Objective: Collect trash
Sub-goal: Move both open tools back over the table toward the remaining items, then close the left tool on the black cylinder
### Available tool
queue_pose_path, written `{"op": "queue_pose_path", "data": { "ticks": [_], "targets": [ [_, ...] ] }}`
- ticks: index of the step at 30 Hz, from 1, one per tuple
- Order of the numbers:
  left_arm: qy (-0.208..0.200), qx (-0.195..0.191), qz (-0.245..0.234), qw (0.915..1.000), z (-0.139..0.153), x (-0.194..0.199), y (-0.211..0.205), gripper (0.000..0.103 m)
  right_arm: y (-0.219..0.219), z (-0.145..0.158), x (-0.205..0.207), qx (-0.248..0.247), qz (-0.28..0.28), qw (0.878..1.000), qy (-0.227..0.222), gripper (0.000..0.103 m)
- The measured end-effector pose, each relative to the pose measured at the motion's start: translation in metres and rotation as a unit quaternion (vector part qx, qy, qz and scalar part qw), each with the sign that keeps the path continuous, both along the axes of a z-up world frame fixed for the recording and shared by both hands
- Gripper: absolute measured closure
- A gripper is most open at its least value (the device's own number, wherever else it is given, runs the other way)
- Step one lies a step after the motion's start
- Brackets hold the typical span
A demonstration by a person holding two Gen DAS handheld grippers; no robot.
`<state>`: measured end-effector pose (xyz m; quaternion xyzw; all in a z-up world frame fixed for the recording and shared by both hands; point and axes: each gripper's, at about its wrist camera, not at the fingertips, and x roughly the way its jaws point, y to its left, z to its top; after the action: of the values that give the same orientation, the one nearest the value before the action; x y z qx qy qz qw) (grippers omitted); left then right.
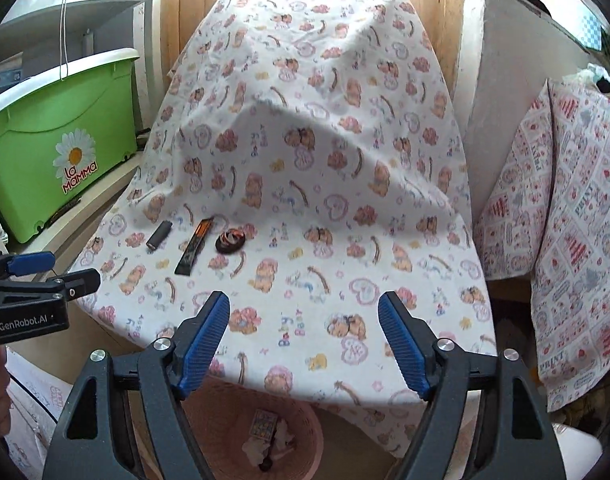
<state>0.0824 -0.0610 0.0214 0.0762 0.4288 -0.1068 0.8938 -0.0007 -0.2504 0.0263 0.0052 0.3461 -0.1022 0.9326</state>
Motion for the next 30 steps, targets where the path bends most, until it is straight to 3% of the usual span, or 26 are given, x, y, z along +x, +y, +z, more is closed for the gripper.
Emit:
{"op": "queue_pose_path", "data": {
  "ticks": [8, 14, 20, 24, 30],
  "targets": [
    [-0.008, -0.007, 0.012, 0.9999, 0.017, 0.043, 0.011, 0.021, -0.005, 0.036, 0.030, -0.002, 0.025, 0.999, -0.032, 0.019],
    [-0.026, -0.015, 0.031, 0.9991, 0.023, 0.064, 0.025, 0.015, -0.008, 0.046, 0.041, 0.016, 0.027, 0.999, -0.039, 0.019],
    [-0.018, -0.011, 0.049, 0.9986, 0.009, 0.081, 0.037, 0.014, -0.017, 0.040, 0.053, 0.015, 0.018, 0.999, -0.040, 0.019],
    [0.008, -0.018, 0.059, 0.9981, -0.001, 0.095, 0.041, 0.012, -0.025, 0.025, 0.059, 0.012, 0.007, 0.999, -0.037, 0.019],
    [0.086, -0.052, 0.053, 0.9936, -0.014, 0.120, 0.033, 0.012, -0.040, -0.007, 0.072, 0.021, -0.006, 1.000, -0.006, 0.019]
  ]
}}
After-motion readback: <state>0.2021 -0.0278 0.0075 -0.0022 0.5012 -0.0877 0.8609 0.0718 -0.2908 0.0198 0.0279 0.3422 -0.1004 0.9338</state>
